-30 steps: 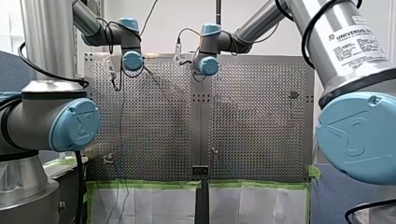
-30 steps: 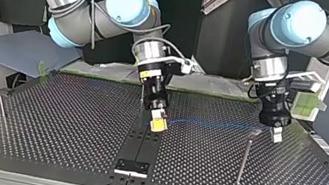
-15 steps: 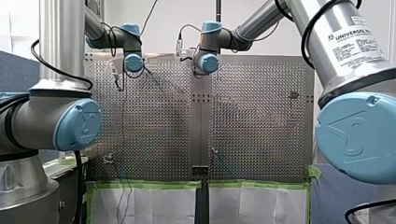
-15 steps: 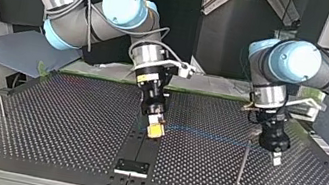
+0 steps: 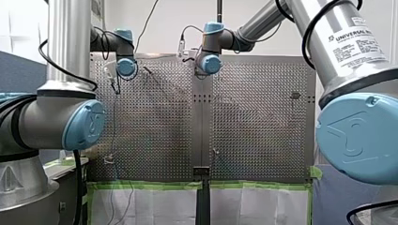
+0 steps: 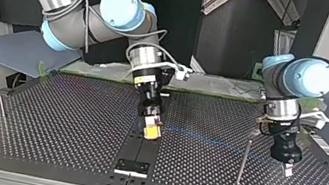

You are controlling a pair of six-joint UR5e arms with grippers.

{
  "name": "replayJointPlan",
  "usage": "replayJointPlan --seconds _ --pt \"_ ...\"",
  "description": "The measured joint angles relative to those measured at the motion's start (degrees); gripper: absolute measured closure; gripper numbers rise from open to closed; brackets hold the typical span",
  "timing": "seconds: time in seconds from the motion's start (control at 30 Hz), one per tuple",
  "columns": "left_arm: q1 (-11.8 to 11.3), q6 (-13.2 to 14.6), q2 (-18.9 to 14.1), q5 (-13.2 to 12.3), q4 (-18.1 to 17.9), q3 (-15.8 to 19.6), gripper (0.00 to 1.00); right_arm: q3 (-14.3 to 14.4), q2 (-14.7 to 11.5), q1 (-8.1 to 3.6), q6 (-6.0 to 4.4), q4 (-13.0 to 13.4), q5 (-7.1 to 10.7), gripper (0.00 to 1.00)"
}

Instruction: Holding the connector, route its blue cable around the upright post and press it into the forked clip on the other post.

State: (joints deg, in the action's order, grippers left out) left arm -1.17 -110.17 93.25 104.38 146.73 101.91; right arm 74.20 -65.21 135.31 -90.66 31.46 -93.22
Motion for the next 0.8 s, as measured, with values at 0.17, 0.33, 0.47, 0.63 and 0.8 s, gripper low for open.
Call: replayJointPlan --seconds 0.17,0.33,0.47,0.63,0.8 --pt "-0.3 -0.7 1.1 -2.6 -0.8 -0.1 1.0 0.0 0.1 -0.59 -0.01 0.7 0.04 1.0" --pt "-0.6 -2.2 3.3 -5.3 -2.3 -1.1 1.0 0.0 0.2 -1.23 -0.04 1.3 0.1 1.0" --pt "-0.9 -2.7 4.9 -6.9 -2.7 -2.1 1.0 -0.4 0.5 -1.66 -0.06 1.5 0.27 1.0" --pt "-1.8 -3.4 6.1 -9.2 -2.8 -3.1 1.0 -2.1 2.1 -1.9 0.18 0.5 0.38 1.0" --pt "-2.5 -3.6 6.3 -11.1 -2.4 -3.4 1.0 -4.2 4.3 -2.01 0.26 -0.3 0.4 1.0"
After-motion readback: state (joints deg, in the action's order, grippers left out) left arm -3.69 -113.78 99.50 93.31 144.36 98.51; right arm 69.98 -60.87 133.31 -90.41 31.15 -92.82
